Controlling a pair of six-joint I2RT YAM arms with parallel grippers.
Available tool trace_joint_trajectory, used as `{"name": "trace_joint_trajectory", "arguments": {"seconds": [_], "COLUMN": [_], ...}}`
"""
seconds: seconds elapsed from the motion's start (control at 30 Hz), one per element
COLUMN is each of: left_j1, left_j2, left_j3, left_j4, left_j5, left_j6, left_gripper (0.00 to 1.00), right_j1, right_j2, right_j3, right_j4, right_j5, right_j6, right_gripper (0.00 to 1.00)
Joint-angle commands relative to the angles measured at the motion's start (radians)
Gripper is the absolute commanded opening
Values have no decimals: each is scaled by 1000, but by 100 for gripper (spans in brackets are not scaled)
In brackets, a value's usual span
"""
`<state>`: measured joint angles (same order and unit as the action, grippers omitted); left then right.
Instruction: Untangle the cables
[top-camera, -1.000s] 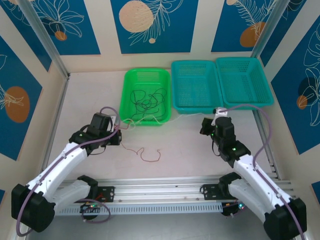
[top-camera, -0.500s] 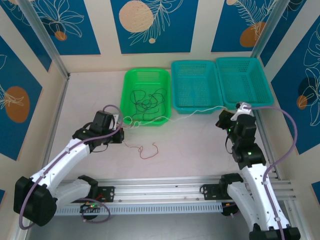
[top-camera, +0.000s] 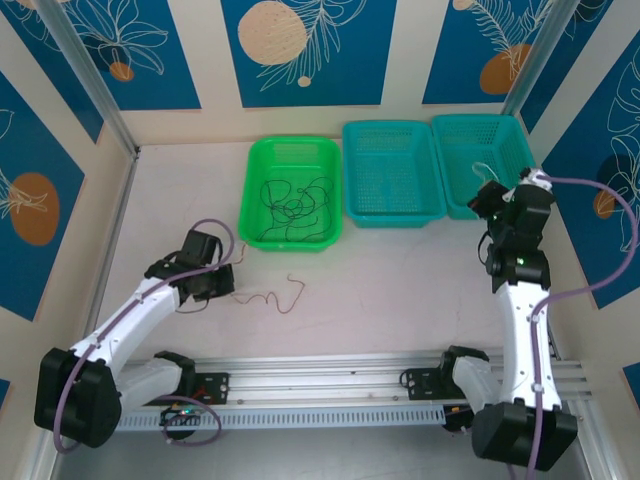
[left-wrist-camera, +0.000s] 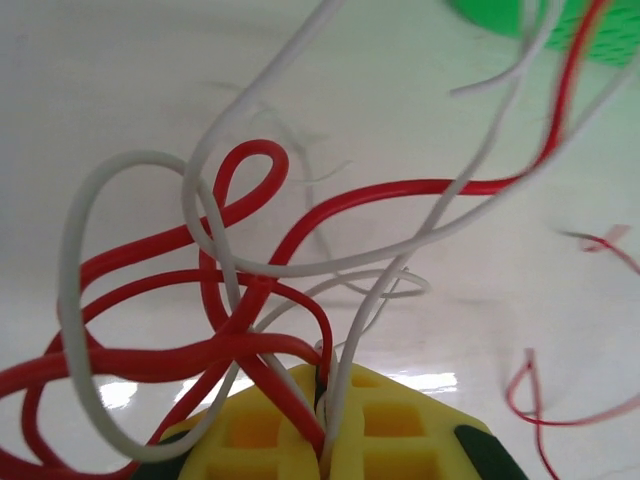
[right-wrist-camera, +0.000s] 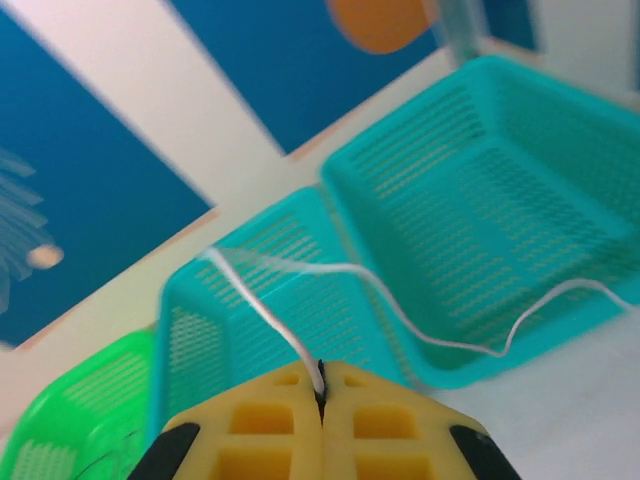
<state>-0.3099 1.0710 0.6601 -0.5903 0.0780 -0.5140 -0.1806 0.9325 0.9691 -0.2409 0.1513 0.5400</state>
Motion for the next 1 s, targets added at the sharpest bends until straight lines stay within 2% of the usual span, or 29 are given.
{"name": "trace_joint_trajectory", "arguments": {"seconds": [0.0, 0.2, 0.37, 0.57, 0.63, 0.73, 0.97], "left_j1": [8, 6, -4, -29, -44, -83, -210], "left_j2": [-69, -194, -200, -219, -223, -221, -197], "left_j3": [-7, -15, 20, 58, 65, 74, 99], "left_j4": [122, 201, 190, 217, 226, 236, 258], "left_j5": [116, 192, 230, 262, 278, 300, 289], "left_j6": [33, 46, 42, 51, 52, 63, 74], "left_gripper": [0, 0, 0, 0, 0, 0, 0], "right_j1": [28, 66, 98, 121, 120, 121, 142], "right_j2": [24, 110, 264, 454, 512, 584, 712], "right_j3": [145, 388, 634, 828, 873, 912, 877], "right_j4": [-7, -69, -86, -53, -54, -32, -17], "right_j5": [-114, -68, -66, -43, -37, -97, -161], "right_j6": [-31, -38, -29, -43, -50, -69, -67], "right_gripper": [0, 0, 0, 0, 0, 0, 0]}}
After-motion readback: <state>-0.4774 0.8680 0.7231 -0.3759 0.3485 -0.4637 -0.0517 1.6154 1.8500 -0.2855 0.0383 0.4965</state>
